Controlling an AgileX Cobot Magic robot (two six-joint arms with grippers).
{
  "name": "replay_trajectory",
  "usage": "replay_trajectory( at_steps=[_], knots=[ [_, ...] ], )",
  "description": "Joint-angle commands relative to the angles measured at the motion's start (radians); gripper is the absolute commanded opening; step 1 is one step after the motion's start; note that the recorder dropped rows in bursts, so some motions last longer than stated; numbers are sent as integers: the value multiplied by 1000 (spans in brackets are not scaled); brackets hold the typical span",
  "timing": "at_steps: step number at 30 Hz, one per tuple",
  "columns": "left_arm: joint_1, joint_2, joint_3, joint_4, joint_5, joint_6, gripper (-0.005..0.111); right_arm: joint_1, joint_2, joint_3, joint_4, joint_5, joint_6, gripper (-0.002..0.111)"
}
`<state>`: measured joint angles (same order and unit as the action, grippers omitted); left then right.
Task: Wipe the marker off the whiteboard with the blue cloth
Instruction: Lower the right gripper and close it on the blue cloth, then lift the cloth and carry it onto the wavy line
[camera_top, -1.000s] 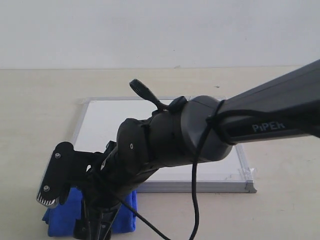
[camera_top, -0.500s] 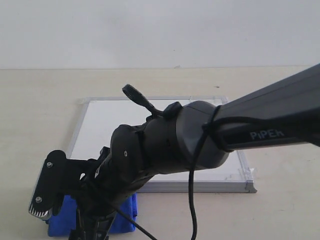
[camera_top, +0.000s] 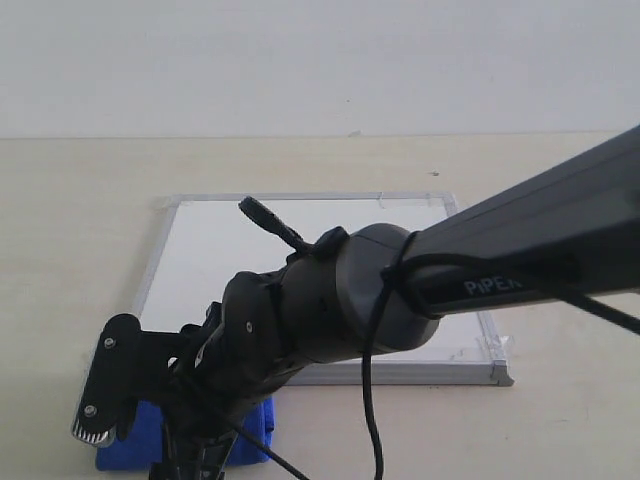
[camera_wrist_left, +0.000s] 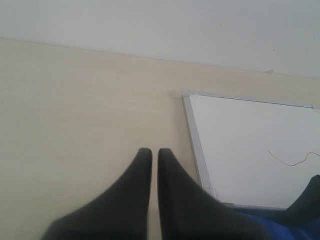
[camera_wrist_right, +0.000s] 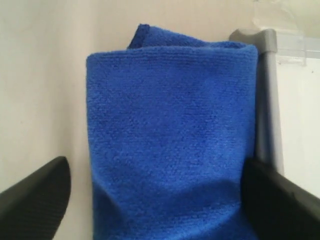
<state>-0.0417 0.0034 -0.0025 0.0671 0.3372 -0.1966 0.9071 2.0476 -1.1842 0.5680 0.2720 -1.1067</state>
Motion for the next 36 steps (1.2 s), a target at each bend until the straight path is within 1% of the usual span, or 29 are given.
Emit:
replay_trajectory(
  at_steps=[1, 3, 4, 6, 8, 10, 13, 14, 18, 21, 24, 26, 27, 33, 34, 36],
  knots=[
    [1, -3, 3, -3, -7, -5, 4, -1, 0, 4, -9, -2, -10, 83],
    [1, -3, 3, -3, -7, -5, 4, -1, 0, 4, -9, 2, -7, 79],
    [1, -3, 3, -3, -7, -5, 4, -1, 0, 4, -9, 6, -5, 73],
    [1, -3, 3, -3, -7, -5, 4, -1, 0, 4, -12, 26, -6, 58],
    [1, -3, 3, -3, -7, -5, 4, -1, 0, 4, -31, 59, -26, 40],
    [1, -3, 3, -3, -7, -5, 4, -1, 0, 4, -38, 94, -41, 24],
    [1, -3, 3, -3, -7, -5, 4, -1, 0, 4, -40, 128, -43, 5],
    [1, -3, 3, -3, -7, -5, 4, -1, 0, 4, -40, 133, -43, 0],
    [1, -3, 3, -3, -7, -5, 4, -1, -29, -1, -40, 147, -47, 0],
    [1, -3, 3, -3, -7, -5, 4, -2, -115, -24, -43, 149, -22, 0],
    [1, -3, 3, -3, -7, -5, 4, -33, -227, -50, -114, 121, 87, 0],
    [1, -3, 3, -3, -7, -5, 4, -91, -279, -67, -186, 125, 231, 0],
    [1, -3, 3, -3, -7, -5, 4, -136, -299, -67, -221, 126, 297, 0],
    [1, -3, 3, -3, -7, -5, 4, -454, -249, -67, -406, 218, 675, 0],
    [1, -3, 3, -3, -7, -5, 4, -490, -235, -67, -444, 234, 727, 0],
    [1, -3, 3, -3, -7, -5, 4, -529, -210, -67, -493, 254, 782, 0]
  ],
)
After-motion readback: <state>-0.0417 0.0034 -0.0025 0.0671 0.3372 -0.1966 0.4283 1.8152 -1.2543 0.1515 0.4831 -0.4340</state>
